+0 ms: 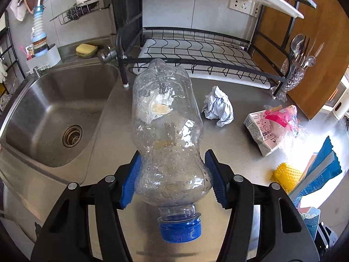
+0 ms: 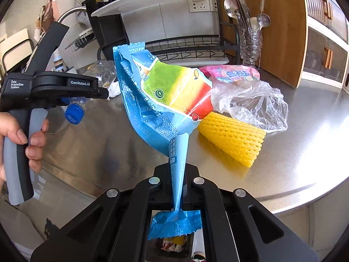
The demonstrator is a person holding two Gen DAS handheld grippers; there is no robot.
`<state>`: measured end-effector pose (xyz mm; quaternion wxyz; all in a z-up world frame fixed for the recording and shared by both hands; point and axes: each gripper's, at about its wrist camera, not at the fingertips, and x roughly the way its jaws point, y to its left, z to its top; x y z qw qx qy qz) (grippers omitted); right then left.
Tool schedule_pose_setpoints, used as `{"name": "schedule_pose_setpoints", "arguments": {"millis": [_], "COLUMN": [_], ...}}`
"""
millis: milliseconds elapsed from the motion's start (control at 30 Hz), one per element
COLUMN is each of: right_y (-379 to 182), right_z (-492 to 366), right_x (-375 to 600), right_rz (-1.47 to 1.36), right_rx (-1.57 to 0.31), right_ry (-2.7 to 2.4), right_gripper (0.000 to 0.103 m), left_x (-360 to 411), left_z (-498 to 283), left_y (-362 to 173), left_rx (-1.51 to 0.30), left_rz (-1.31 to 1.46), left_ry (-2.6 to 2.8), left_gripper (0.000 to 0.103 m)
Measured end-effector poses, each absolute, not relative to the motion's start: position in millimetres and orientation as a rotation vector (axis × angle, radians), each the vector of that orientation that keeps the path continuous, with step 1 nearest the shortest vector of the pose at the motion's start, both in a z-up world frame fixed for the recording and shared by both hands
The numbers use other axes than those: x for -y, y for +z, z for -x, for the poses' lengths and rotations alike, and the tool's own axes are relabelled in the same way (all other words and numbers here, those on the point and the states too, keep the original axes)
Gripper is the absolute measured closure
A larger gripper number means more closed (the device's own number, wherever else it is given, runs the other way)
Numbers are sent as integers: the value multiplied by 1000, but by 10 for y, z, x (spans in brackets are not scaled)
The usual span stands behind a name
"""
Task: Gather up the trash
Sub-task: 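Carry the bottle and blue wrapper down toward the trash bin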
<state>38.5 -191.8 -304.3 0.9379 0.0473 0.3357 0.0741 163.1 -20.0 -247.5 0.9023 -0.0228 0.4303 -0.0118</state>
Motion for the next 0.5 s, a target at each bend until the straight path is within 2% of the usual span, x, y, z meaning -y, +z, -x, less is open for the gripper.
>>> {"name": "schedule_pose_setpoints", "arguments": {"millis": [267,500], "right_y": [-2455,-2371], "right_z": [302,902], "right_x": [1808,1775], "right_rz": [-67,-89], "right_rx": [-586,-604], "right_ry": [180,215], "right_gripper": [99,99], "left_x": [89,73], "left_z": [-620,332], "left_y": [-2026,-2105], "left_rx": [-821,-798], "left_rz": [47,42], "left_ry": [-56,-122], "left_gripper": [47,47]}}
